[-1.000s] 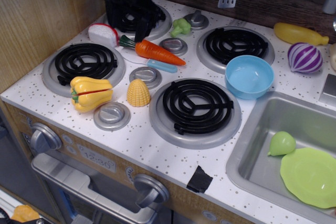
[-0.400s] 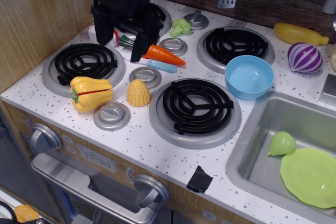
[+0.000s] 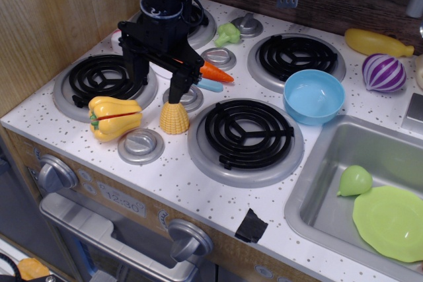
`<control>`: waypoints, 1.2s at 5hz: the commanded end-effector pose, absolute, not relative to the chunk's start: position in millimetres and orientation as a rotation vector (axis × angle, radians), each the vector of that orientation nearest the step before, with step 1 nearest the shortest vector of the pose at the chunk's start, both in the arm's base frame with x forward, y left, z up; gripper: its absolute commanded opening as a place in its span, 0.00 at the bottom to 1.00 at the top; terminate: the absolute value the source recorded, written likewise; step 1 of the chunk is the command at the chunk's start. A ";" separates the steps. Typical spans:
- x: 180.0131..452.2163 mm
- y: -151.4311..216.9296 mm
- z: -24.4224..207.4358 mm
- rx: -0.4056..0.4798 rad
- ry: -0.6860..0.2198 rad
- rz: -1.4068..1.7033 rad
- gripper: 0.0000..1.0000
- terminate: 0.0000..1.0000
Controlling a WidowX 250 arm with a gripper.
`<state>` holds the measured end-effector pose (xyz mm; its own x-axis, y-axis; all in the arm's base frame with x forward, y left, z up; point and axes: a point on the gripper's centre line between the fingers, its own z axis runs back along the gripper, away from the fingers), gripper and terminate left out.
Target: Put corn into bowl
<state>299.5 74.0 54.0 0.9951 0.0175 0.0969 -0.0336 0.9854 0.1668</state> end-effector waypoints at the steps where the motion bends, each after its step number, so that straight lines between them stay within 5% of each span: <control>1: 306.9 73.1 50.7 0.137 -0.161 0.024 1.00 0.00; 4: 308.0 66.5 26.1 0.057 -0.193 0.054 1.00 0.00; 5: 306.9 66.0 27.1 0.064 -0.184 0.061 0.00 0.00; 6: 306.8 65.9 37.1 0.063 -0.161 0.077 0.00 0.00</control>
<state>307.1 63.0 43.1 0.9960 0.0765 0.0461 -0.0801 0.9934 0.0825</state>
